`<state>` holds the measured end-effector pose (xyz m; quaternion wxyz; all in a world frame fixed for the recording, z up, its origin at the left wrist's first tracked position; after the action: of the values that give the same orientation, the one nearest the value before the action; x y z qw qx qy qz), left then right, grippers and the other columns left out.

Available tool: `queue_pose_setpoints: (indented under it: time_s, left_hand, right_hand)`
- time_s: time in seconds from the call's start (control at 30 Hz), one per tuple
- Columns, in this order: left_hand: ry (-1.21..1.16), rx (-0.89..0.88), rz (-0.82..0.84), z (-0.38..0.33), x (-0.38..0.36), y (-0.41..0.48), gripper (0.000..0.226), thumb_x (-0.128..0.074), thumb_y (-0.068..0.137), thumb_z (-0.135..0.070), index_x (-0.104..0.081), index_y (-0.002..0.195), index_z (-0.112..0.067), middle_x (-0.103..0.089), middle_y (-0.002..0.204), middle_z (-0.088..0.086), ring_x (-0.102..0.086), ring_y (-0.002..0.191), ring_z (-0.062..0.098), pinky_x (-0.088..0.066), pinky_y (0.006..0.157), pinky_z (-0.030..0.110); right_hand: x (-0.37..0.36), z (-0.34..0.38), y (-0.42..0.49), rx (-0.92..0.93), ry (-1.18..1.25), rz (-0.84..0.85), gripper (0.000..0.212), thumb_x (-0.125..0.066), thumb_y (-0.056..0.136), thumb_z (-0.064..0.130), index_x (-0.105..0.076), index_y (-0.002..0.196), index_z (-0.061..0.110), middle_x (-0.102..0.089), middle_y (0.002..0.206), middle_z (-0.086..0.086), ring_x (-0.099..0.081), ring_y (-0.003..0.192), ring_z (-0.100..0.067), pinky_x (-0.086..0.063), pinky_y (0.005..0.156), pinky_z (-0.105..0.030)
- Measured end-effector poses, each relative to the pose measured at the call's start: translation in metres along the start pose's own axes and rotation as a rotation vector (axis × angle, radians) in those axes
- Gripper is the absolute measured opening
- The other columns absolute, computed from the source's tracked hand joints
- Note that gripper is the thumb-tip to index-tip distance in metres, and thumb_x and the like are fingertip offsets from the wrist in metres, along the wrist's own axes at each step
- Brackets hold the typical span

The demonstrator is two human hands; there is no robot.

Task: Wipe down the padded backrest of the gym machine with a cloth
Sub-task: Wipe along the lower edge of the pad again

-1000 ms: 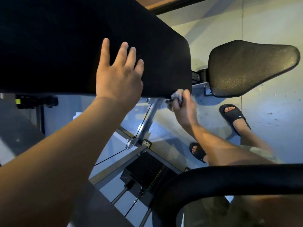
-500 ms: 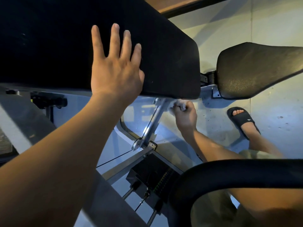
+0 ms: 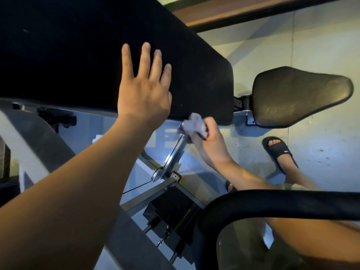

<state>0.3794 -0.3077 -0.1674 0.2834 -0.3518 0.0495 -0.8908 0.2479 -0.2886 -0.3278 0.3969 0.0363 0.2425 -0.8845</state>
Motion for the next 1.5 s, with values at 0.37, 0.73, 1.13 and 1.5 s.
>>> queue_pose_setpoints:
  time_s: [0.37,0.73,1.13,1.5]
  left_hand:
    - [-0.055,0.192,0.004,0.096,0.035,-0.005,0.059,-0.026,0.105,-0.041,-0.025,0.161,-0.023,-0.014,0.171,0.010,0.000,0.159,0.031,0.003,0.125,0.062]
    - [0.017,0.175,-0.022,0.094,0.028,-0.009,0.064,-0.021,0.104,-0.045,-0.019,0.163,-0.019,-0.014,0.171,0.013,-0.004,0.158,0.036,-0.004,0.124,0.066]
    - [-0.031,0.172,-0.046,0.094,0.031,-0.006,0.064,-0.028,0.103,-0.044,-0.023,0.161,-0.016,-0.017,0.170,0.015,-0.007,0.158,0.038,-0.006,0.123,0.067]
    - [-0.048,0.168,-0.054,0.093,0.030,-0.006,0.065,-0.032,0.103,-0.043,-0.022,0.161,-0.014,-0.016,0.170,0.017,-0.006,0.157,0.040,-0.007,0.122,0.069]
  right_hand:
    - [0.037,0.111,0.041,0.281,-0.534,0.269,0.035,-0.068,0.090,0.007,-0.060,0.121,0.020,-0.064,0.115,0.005,-0.059,0.103,-0.009,-0.048,0.089,-0.025]
    - [-0.073,0.137,0.033,0.881,-0.816,0.545,0.029,-0.068,0.085,-0.002,-0.048,0.095,0.016,-0.049,0.090,-0.013,-0.049,0.070,-0.027,-0.041,0.057,-0.035]
    - [-0.058,0.143,0.054,0.683,-0.651,0.377,0.025,-0.061,0.084,-0.003,-0.053,0.106,0.007,-0.044,0.103,-0.003,-0.044,0.083,-0.011,-0.040,0.072,-0.026]
    - [-0.027,0.125,0.097,0.414,-0.559,0.043,0.010,-0.054,0.092,0.004,-0.051,0.101,0.007,-0.052,0.104,-0.011,-0.047,0.090,-0.014,-0.038,0.075,-0.024]
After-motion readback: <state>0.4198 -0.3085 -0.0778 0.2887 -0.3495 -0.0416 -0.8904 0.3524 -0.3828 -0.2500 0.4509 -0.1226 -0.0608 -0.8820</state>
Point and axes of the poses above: each hand's wrist, its own y-axis towards the middle knuckle, its own x-axis out of the back of the hand, z = x × y, the point moved 10 cm from there along y, towards the middle knuckle
